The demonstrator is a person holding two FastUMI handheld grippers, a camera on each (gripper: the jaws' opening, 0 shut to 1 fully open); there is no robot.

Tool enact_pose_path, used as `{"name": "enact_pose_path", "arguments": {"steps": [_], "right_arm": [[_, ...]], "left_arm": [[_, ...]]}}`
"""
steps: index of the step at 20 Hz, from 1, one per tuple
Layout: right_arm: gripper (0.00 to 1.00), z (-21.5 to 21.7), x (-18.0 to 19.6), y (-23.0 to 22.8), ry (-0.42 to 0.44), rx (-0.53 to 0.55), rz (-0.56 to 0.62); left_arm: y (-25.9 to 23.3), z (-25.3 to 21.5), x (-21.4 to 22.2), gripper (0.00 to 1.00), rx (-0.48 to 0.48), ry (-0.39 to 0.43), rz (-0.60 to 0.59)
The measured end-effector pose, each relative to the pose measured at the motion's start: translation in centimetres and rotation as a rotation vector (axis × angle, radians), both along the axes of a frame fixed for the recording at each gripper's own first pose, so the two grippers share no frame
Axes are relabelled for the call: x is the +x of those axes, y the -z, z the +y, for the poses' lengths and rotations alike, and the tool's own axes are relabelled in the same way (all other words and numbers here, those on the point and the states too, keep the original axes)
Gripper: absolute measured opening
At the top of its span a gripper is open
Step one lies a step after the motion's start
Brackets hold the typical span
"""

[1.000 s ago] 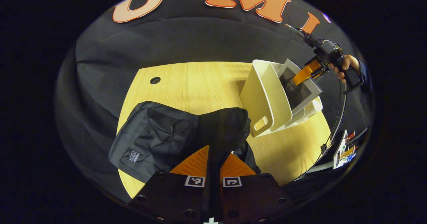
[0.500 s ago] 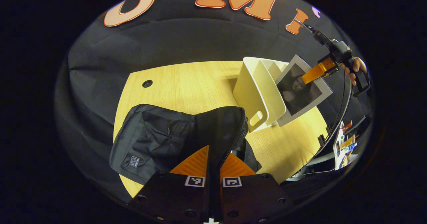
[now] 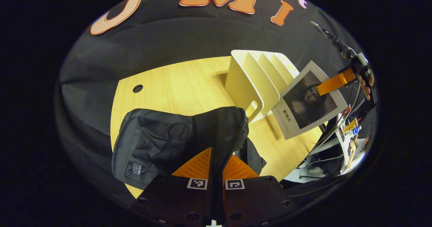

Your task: Open the schoolbag, grab two books from the bookshelf and put them into the schoolbag.

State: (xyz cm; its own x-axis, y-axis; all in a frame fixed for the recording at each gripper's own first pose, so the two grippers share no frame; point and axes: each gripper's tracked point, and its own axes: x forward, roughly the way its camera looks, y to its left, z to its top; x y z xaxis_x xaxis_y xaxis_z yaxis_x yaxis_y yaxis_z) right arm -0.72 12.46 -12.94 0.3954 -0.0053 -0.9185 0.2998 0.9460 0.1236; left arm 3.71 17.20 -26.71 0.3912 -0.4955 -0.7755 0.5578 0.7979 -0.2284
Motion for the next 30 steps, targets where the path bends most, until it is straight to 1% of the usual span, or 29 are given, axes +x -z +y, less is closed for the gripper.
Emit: {"name": "enact_pose_path", "arguments": {"steps": [6,10,12,17,20,25,28,30], "right_arm": [[0.34,1.4,-3.9,-0.8,0.064,0.055,-0.05],[0.35,3.9,-5.1,-0.9,0.067,0.103,-0.115],[0.34,6.0,-5.5,-0.8,0.06,0.159,-0.145],[0.33,9.4,-5.0,-1.2,0.047,0.25,-0.233],[0.33,11.2,-4.2,-0.7,0.054,0.333,-0.278],[0.33,14.0,-3.2,1.7,0.074,0.445,-0.303],[0.32,16.2,-2.3,2.5,0.059,0.529,-0.333],[0.32,18.6,-1.3,3.0,0.043,0.591,-0.346]], "left_arm": [[0.0,0.0,0.2,0.06,0.0,0.04,-0.009],[-0.2,0.1,0.5,0.05,-0.009,0.059,-0.011],[-0.3,0.2,0.4,0.06,-0.01,0.055,0.001],[-0.8,0.3,0.8,0.05,-0.001,0.061,-0.01],[-1.2,0.5,1.2,0.05,0.004,0.064,-0.024],[-1.8,0.5,1.7,0.06,-0.004,0.054,-0.035],[-1.9,0.5,1.8,0.06,-0.013,0.046,-0.032],[-2.2,0.5,2.1,0.06,-0.019,0.042,-0.035]]}}
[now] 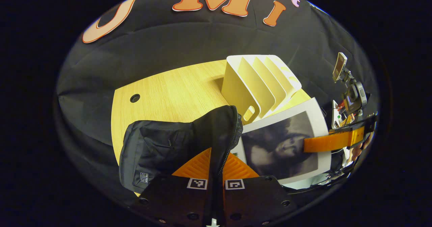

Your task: Open the schoolbag, grab two books from the bookshelf and put them into the schoolbag.

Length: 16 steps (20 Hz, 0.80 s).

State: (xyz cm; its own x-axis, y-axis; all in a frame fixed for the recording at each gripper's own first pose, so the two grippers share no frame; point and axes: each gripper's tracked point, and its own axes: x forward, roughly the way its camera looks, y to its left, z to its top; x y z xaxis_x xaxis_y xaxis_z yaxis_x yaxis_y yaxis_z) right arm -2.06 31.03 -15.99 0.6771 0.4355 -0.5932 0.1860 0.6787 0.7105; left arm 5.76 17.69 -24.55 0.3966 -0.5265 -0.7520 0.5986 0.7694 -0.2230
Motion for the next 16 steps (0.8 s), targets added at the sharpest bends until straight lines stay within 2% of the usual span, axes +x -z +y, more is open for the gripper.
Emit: {"name": "enact_pose_path", "arguments": {"steps": [5,11,16], "right_arm": [[0.32,2.3,2.1,2.2,-0.002,0.04,-0.03],[0.32,4.0,4.8,4.2,0.075,0.213,-0.059],[0.32,6.2,6.2,6.1,0.093,0.315,-0.094]], "left_arm": [[-0.5,0.0,0.2,0.06,-0.009,-0.008,-0.012],[-0.9,-0.6,-0.3,0.05,-0.015,-0.007,-0.018],[-0.8,-2.1,-0.7,0.05,-0.022,0.026,-0.013]]}}
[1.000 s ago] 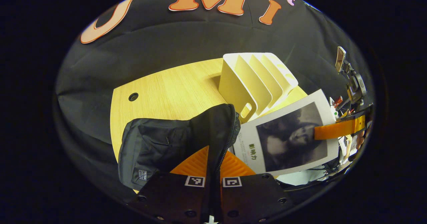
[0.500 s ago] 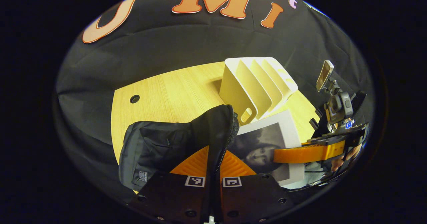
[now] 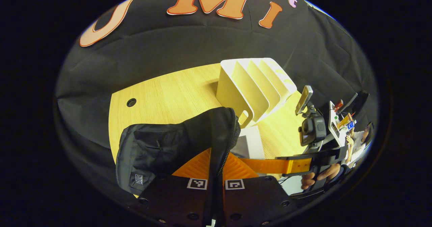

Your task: Open the schoolbag, grab two books from the bookshelf and put them into the schoolbag.

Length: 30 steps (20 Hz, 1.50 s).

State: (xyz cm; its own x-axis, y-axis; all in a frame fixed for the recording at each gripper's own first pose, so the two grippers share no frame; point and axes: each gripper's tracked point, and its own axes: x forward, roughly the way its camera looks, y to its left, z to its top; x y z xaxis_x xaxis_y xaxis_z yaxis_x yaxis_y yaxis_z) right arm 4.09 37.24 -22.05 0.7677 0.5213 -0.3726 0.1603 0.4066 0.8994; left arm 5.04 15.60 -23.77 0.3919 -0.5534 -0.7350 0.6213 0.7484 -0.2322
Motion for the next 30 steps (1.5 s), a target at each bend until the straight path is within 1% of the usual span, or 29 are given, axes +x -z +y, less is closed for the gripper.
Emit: {"name": "enact_pose_path", "arguments": {"steps": [3,7,10,11,12,14,15,16,17,18,19,21,25,27,29,30], "right_arm": [[0.32,0.9,0.5,1.2,-0.017,0.022,0.002],[0.32,2.0,1.6,2.0,-0.05,0.032,-0.007],[0.32,2.8,2.7,2.8,-0.074,0.048,0.001],[0.33,2.9,2.8,3.3,-0.083,0.031,0.02],[0.35,2.8,2.7,4.2,-0.094,-0.013,0.039],[0.48,2.2,2.6,5.6,-0.115,-0.119,0.068],[0.57,1.4,2.5,6.0,-0.127,-0.171,0.082],[0.61,1.0,2.6,6.5,-0.145,-0.213,0.089],[0.7,0.1,1.8,6.6,-0.163,-0.252,0.099],[0.76,-0.5,1.6,6.5,-0.182,-0.282,0.09],[0.85,-1.5,1.3,6.3,-0.2,-0.316,0.083],[0.93,-3.2,0.9,5.4,-0.216,-0.361,0.071],[0.97,-8.3,0.6,3.8,-0.201,-0.478,0.046],[0.98,-10.7,0.4,2.7,-0.198,-0.534,0.026],[0.98,-12.9,-0.1,1.5,-0.194,-0.578,0.013],[0.98,-14.0,-0.3,0.7,-0.187,-0.594,-0.002]], "left_arm": [[-0.1,-0.8,-0.3,0.05,-0.002,0.014,-0.005],[0.3,-1.6,-0.7,0.05,-0.008,0.01,0.006],[0.5,-1.8,-0.8,0.05,-0.013,-0.009,0.015],[0.7,-1.9,-0.6,0.06,-0.014,-0.015,0.018],[0.8,-1.9,-0.3,0.05,-0.013,-0.027,0.021],[1.2,-1.7,-0.2,0.05,-0.009,-0.048,0.018],[1.4,-1.8,-0.2,0.05,-0.005,-0.058,0.023],[1.5,-1.9,-0.1,0.05,-0.001,-0.076,0.02],[1.8,-1.9,-0.2,0.05,0.007,-0.092,0.024],[1.9,-2.0,-0.2,0.05,0.018,-0.11,0.013],[2.2,-2.1,-0.1,0.05,0.03,-0.124,0.013],[2.5,-2.1,-0.5,0.05,0.059,-0.147,0.014],[2.8,-2.5,-0.5,0.05,0.099,-0.198,-0.007],[2.8,-2.7,-0.4,0.06,0.109,-0.22,-0.004],[3.2,-3.4,-0.8,0.07,0.103,-0.225,0.02],[3.2,-3.9,-0.9,0.14,0.092,-0.231,0.028]]}}
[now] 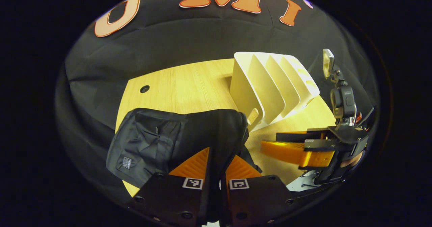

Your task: Open the schoolbag, grab two books from the bookshelf and put them into the schoolbag.

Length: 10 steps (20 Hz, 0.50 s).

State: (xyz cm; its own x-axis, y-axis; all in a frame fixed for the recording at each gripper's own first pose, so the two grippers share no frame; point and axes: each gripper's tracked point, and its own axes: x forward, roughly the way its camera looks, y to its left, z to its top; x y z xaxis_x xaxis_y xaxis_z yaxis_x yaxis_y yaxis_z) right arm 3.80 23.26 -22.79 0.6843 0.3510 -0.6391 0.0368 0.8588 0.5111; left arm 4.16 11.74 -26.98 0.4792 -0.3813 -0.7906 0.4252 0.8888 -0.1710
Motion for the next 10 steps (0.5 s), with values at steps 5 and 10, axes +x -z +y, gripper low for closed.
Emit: {"name": "enact_pose_path", "arguments": {"steps": [5,10], "right_arm": [[0.98,-5.8,-0.4,-4.4,0.05,-0.143,-0.108],[0.98,-10.7,0.2,-10.1,0.102,-0.283,-0.269]], "left_arm": [[-1.0,-2.5,-1.1,0.41,-0.033,-0.012,-0.027],[-4.9,-6.5,-1.1,0.77,-0.11,-0.027,-0.126]]}}
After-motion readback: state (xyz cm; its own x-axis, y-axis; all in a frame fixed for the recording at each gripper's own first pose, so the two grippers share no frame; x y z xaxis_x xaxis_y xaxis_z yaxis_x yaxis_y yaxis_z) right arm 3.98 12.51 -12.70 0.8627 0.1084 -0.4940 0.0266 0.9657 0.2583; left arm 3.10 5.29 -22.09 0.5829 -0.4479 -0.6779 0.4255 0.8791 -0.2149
